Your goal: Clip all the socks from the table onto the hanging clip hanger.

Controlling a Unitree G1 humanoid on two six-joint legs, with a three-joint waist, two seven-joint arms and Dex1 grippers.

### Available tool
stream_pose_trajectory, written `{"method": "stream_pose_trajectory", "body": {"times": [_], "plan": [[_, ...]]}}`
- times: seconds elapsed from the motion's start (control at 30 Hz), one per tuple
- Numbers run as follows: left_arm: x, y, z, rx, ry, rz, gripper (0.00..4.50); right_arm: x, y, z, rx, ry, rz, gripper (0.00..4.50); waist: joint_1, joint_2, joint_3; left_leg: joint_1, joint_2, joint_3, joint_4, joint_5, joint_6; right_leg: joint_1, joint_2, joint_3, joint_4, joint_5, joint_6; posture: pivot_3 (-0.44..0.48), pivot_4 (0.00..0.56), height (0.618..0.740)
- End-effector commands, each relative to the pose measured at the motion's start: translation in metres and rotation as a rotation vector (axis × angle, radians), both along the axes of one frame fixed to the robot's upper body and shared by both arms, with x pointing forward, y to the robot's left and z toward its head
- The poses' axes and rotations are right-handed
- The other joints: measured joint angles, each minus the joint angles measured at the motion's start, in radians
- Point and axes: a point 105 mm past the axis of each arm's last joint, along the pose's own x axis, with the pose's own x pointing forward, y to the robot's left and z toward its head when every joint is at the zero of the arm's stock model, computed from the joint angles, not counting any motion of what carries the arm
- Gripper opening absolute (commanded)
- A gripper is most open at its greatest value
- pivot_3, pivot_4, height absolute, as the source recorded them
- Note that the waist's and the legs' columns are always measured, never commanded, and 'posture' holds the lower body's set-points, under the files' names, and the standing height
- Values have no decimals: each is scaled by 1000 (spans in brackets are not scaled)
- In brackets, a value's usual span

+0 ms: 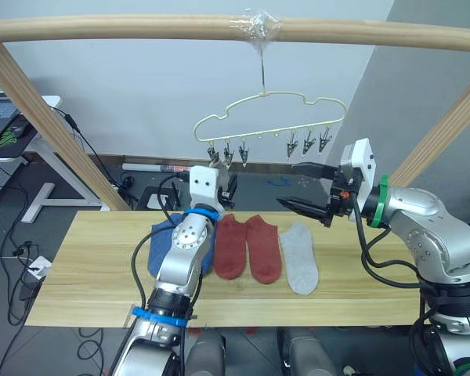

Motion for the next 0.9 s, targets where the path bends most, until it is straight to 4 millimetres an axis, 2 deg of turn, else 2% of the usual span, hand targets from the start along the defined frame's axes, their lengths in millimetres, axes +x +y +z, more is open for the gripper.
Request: {"method": "stream_pose_trajectory", "body": {"times": [0.03, 0.23, 0.5, 0.7, 0.9], "plan": [[7, -2, 12, -11, -58, -6, 2417, -4, 1, 18, 17, -70, 7, 4500, -2, 0, 0, 0, 0, 0, 0, 0, 0, 0, 0, 0, 0, 0, 0, 10, 154, 740], [19, -10, 14, -10, -61, -25, 2417, -3, 1, 20, 15, -75, 3, 4500, -5, 0, 0, 0, 0, 0, 0, 0, 0, 0, 0, 0, 0, 0, 0, 10, 154, 740], [24, -9, 22, 6, -100, 19, 2417, -3, -1, 20, 9, -76, -4, 4500, -9, 0, 0, 0, 0, 0, 0, 0, 0, 0, 0, 0, 1, 0, 0, -9, 145, 740], [26, -11, 40, 8, -161, 43, 2417, -3, -5, 20, 2, -78, -13, 4500, -12, 0, 0, 0, 0, 0, 1, 0, 0, 0, 0, 0, 1, 1, 0, -14, 140, 740], [26, -10, 41, 31, -172, 57, 2417, -3, -3, 19, -1, -80, -6, 4500, -26, 0, -1, 0, 0, 0, 1, 0, 0, 0, 0, 0, 1, 3, -3, -12, 139, 740]]}}
